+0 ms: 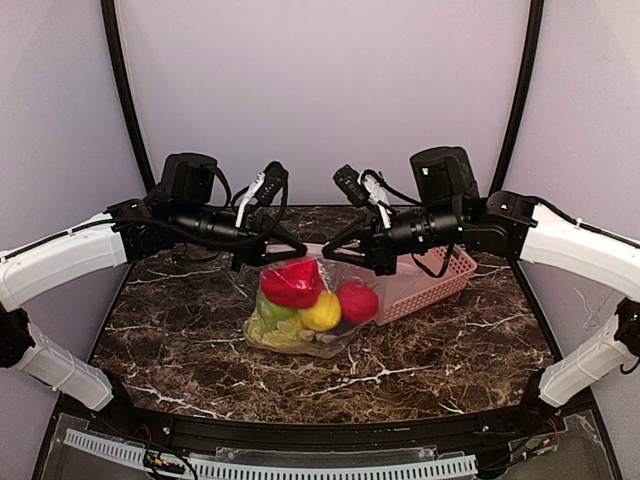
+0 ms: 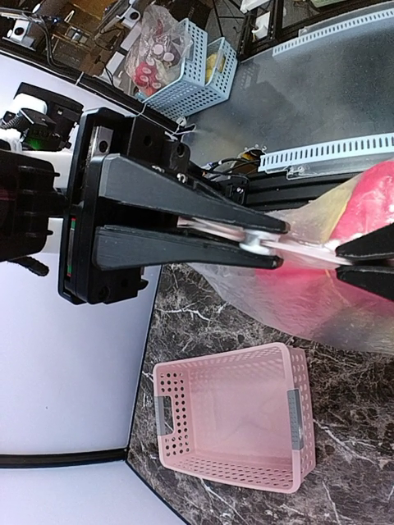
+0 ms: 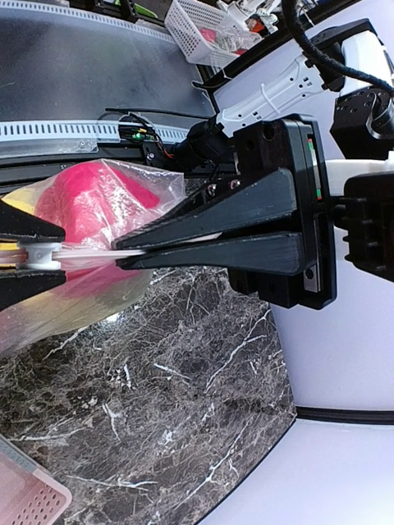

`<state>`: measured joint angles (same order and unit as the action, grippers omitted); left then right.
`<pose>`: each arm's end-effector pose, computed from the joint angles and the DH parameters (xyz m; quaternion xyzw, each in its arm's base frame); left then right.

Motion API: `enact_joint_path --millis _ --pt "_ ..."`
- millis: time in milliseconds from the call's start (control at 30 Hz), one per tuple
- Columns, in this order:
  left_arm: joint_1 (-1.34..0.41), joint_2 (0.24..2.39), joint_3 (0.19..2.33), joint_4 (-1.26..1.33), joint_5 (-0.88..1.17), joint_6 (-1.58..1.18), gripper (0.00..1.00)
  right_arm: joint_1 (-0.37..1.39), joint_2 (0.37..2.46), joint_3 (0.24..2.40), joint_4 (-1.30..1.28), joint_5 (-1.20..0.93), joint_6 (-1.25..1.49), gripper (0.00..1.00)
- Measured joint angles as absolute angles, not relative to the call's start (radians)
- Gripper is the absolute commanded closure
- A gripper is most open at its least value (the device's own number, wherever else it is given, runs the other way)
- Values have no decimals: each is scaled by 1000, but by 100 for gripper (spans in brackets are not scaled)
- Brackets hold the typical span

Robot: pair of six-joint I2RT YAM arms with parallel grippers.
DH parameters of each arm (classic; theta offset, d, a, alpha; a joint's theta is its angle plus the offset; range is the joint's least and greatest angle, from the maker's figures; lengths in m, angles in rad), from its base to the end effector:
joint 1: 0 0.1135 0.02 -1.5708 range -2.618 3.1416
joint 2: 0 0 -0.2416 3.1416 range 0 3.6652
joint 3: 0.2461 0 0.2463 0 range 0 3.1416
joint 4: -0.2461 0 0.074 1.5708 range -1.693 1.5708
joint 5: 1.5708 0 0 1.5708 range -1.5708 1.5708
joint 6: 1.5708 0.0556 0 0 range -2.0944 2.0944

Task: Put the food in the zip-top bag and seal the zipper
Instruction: Adjust the zipper of the zipper food storage bag.

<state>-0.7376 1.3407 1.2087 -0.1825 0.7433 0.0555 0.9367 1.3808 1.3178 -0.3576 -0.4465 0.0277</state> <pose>0.2107 -0.2423 0.3412 0.4880 0.6129 -0.4600 0.4177 0.1761 0.2800 0.3449 -0.4674 0.6824 0.4106 0.3838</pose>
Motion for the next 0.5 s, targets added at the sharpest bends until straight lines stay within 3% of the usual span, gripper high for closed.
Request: enact_joint_path --millis 500 --pt "-738 1335 1198 -181 728 109 99 933 1379 1318 -377 -468 20 100"
